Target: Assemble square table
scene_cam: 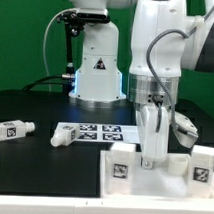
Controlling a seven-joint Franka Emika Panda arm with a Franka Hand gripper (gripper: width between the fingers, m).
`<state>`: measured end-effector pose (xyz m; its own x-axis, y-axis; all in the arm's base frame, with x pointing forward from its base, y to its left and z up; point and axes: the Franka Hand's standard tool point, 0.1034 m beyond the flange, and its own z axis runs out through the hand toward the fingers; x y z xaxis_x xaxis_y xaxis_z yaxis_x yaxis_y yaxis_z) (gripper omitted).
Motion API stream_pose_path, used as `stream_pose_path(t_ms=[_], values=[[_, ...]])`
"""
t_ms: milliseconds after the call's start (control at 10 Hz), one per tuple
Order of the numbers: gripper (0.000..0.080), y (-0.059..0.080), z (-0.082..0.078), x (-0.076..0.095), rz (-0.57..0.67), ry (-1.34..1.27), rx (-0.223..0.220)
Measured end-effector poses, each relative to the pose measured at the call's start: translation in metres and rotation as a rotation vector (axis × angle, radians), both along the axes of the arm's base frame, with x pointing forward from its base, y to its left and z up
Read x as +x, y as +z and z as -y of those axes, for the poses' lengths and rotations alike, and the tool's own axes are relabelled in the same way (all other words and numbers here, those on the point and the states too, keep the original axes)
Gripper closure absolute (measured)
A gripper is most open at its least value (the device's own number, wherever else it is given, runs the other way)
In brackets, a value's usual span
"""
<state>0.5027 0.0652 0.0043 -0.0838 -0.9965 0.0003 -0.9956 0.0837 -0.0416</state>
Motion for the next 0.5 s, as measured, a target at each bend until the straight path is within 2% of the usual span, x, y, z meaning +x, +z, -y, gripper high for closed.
stream_pose_path(t_ms=[200, 400, 500], values=[[0.0745, 0.001, 0.004, 0.0, 0.009, 0.082, -0.009], [0.0751, 0.008, 0.029, -0.008, 0.032, 0.213, -0.022], [0.0751, 0.007, 0.05, -0.016, 0.027, 0.371, -0.041]])
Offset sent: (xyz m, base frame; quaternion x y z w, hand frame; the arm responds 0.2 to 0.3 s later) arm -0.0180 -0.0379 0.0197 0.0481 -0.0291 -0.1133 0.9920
